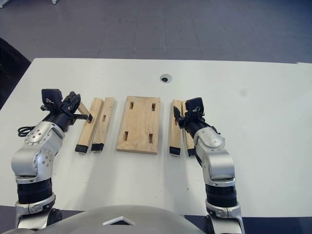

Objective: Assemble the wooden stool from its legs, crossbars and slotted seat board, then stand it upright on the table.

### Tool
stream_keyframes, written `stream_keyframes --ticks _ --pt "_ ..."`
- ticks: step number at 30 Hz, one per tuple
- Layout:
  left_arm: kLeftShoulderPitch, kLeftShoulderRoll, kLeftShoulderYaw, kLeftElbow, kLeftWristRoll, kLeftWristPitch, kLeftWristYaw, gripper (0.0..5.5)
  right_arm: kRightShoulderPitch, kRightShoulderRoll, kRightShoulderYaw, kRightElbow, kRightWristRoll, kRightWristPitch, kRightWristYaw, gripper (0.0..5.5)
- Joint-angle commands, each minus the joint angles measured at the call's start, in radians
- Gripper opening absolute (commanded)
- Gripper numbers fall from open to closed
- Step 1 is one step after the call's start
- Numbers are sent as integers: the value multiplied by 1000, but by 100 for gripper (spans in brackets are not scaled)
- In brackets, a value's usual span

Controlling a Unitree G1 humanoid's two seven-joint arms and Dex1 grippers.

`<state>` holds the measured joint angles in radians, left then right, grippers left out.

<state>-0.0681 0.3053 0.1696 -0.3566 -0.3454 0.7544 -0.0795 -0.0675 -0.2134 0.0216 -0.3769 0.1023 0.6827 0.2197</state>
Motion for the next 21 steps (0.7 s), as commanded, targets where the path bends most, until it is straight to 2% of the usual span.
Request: stream_keyframes --ticks 1,8,12,17,21 --pt "-25 2 15 -22 11 14 9 128 -12 -2 6 1 -1 4 -3 259" --pt "-51 -7 62 -149 -8 29 23 220 -2 -2 9 -9 -1 6 -5 259" --pt "-153 13 119 -217 -54 115 43 225 3 -1 12 -13 -5 4 -9 259" --pt "-348 31 143 -67 -65 165 44 225 4 2 19 -16 -8 2 -14 259" --pt "-400 26 122 99 -58 151 17 225 2 -1 23 -14 -6 1 -15 259"
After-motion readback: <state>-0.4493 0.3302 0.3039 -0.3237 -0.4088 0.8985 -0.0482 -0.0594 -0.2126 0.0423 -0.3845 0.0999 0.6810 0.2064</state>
